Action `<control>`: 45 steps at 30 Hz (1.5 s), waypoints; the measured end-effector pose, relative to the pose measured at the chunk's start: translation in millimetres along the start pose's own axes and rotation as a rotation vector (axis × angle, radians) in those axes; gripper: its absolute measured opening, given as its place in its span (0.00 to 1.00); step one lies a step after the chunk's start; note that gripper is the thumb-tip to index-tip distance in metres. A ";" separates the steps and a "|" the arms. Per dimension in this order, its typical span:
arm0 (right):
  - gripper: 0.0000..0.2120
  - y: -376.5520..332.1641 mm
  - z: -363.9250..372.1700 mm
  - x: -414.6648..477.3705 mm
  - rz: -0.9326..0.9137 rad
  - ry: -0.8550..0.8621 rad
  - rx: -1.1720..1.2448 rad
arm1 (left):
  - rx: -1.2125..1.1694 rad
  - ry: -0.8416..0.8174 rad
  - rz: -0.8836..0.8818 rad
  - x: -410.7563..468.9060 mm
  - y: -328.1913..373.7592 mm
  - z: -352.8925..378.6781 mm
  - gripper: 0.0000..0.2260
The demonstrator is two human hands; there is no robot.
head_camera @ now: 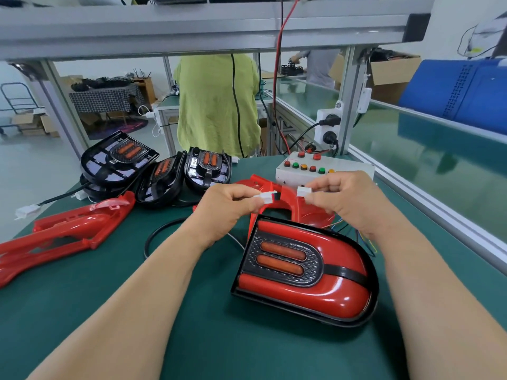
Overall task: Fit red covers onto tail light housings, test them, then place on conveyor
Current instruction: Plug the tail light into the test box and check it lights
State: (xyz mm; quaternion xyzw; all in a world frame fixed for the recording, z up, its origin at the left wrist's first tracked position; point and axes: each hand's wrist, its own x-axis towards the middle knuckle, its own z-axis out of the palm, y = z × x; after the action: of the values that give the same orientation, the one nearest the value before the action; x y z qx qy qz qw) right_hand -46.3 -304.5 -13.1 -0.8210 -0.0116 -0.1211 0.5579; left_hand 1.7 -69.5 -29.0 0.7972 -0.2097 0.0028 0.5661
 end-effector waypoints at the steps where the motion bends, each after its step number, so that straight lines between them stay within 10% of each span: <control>1: 0.06 0.4 -0.7 0.0 -0.002 -0.029 -0.012 | 0.001 -0.004 0.003 -0.8 -1.2 -2.3 0.03; 17: 0.14 20.1 -8.3 7.6 0.196 -0.071 -0.451 | 0.505 -0.052 -0.005 -10.0 -7.2 0.7 0.15; 22: 0.20 14.4 -9.1 6.2 0.061 0.165 -0.434 | 0.558 0.004 0.001 -20.6 8.9 -22.3 0.12; 28: 0.04 4.7 -5.8 0.7 -0.039 0.261 -0.168 | 0.664 -0.387 -0.215 -32.4 17.6 -41.3 0.17; 40: 0.06 -3.6 12.0 -6.8 -0.122 -0.073 -0.169 | 0.876 -0.348 -0.151 -28.4 -0.1 -28.2 0.07; 45: 0.06 -4.2 14.7 -7.6 -0.075 -0.213 -0.207 | 0.615 -0.259 -0.141 -26.3 5.0 -25.3 0.06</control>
State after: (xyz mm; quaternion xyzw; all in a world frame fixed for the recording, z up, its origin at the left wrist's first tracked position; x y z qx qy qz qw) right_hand -51.6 -288.4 -15.9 -0.8814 -0.0886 -0.0545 0.4608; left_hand -18.0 -39.3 -21.8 0.9368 -0.2137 -0.0746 0.2668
